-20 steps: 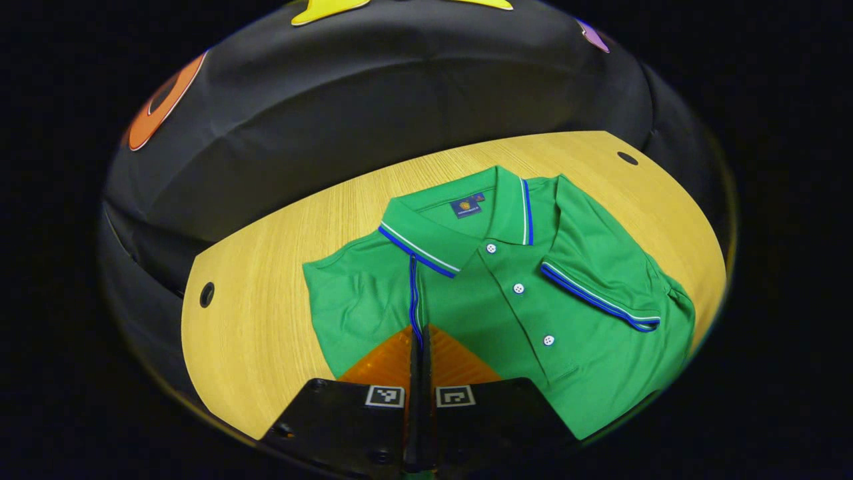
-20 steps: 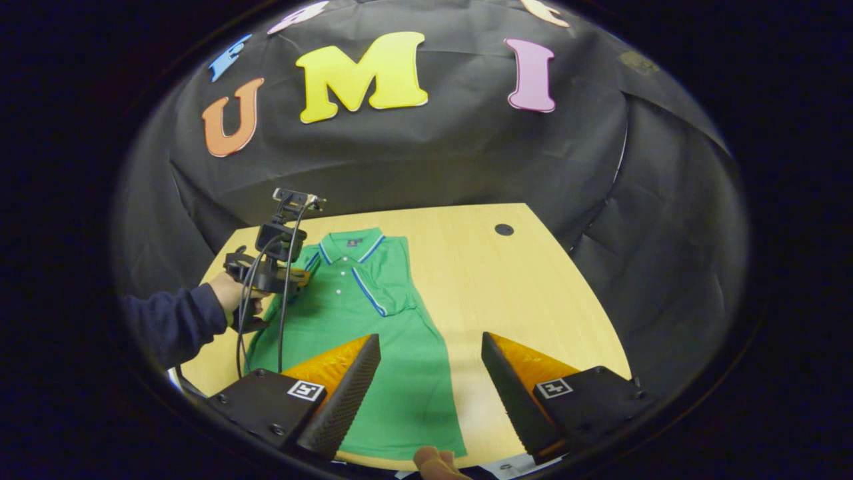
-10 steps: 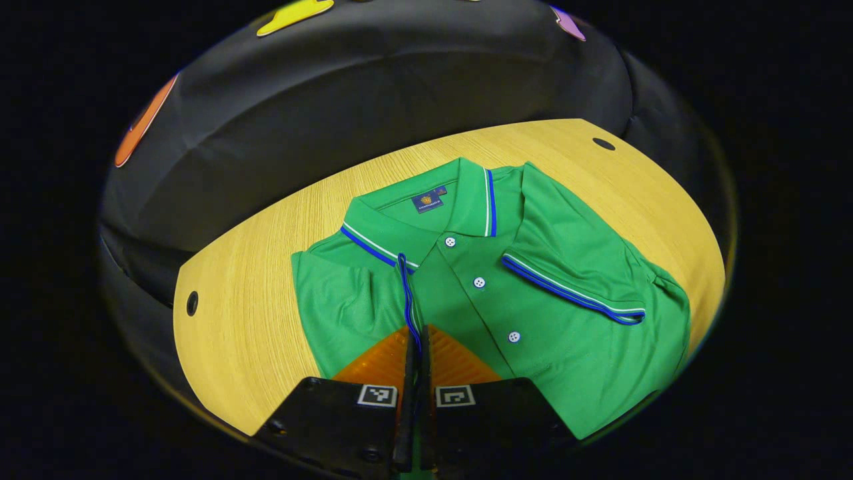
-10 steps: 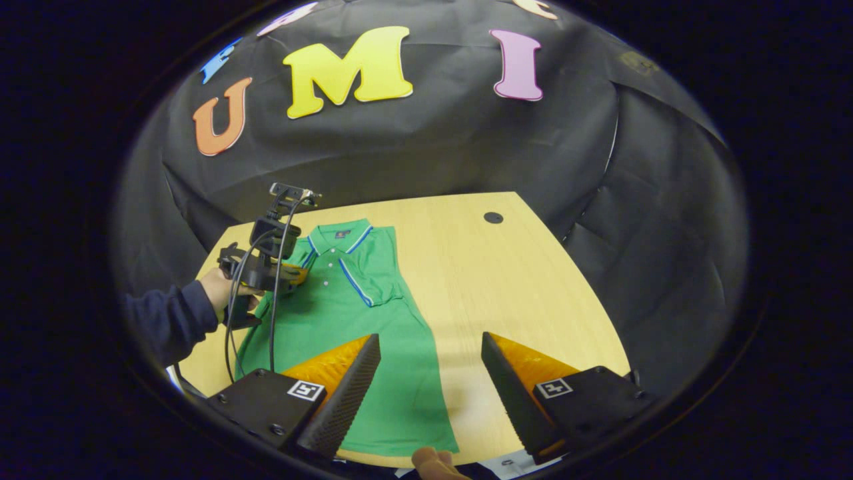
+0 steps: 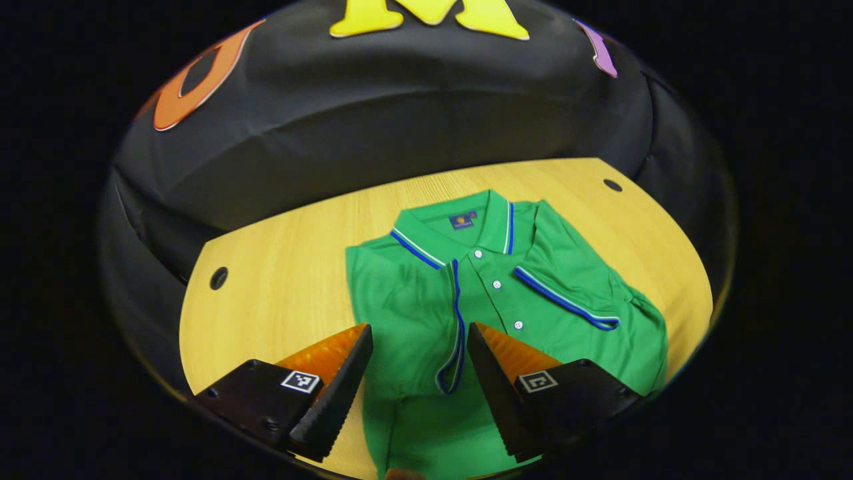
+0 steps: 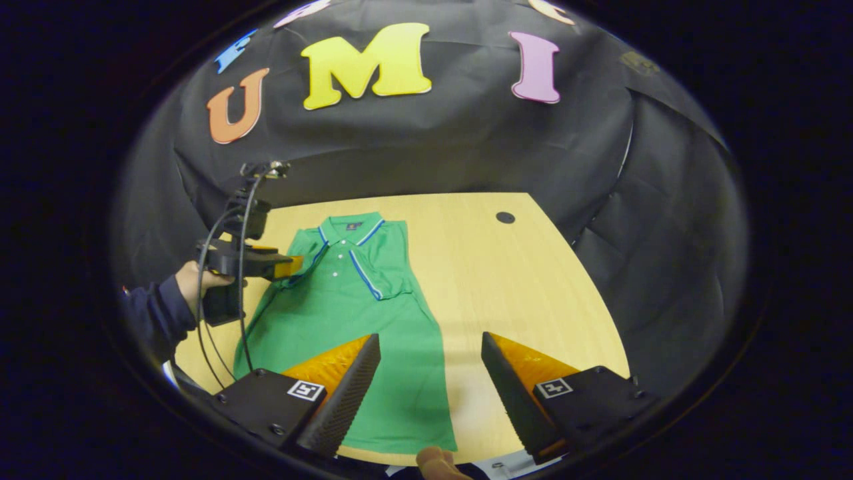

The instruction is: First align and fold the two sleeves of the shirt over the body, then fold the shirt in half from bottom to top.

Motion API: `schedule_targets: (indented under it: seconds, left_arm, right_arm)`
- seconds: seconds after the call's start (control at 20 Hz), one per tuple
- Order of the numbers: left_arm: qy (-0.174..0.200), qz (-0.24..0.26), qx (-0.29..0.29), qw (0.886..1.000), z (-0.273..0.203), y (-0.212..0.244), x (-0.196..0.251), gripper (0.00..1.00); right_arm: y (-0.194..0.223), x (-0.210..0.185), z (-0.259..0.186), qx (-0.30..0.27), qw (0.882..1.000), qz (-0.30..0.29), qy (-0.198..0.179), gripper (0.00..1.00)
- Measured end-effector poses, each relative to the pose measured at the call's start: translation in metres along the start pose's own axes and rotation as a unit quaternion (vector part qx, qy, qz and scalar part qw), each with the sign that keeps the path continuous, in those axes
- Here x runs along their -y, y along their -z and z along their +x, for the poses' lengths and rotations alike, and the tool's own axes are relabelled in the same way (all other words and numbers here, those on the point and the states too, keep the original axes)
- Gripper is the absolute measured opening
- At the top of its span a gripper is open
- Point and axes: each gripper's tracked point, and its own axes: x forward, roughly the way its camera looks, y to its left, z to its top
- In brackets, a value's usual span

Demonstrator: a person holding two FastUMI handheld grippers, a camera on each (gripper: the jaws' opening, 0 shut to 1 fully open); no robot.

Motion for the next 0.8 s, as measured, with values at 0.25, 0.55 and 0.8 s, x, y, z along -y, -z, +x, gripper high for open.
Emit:
schedule_targets:
  seconds: [0.25,0.55,0.8]
  left_arm:
    - [0.003,-0.050,0.067,0.996,-0.081,-0.010,-0.014,0.99]
    - [0.000,-0.086,0.058,0.995,-0.144,0.052,-0.024,0.98]
    - [-0.001,-0.122,-0.010,0.992,-0.163,0.140,-0.016,0.99]
  right_arm:
    - [0.002,-0.015,-0.003,0.004,0.999,-0.011,-0.035,0.99]
    - [0.030,-0.001,0.001,-0.012,0.999,-0.040,-0.035,0.99]
    - [0.077,0.005,0.003,-0.067,0.996,-0.043,-0.050,0.99]
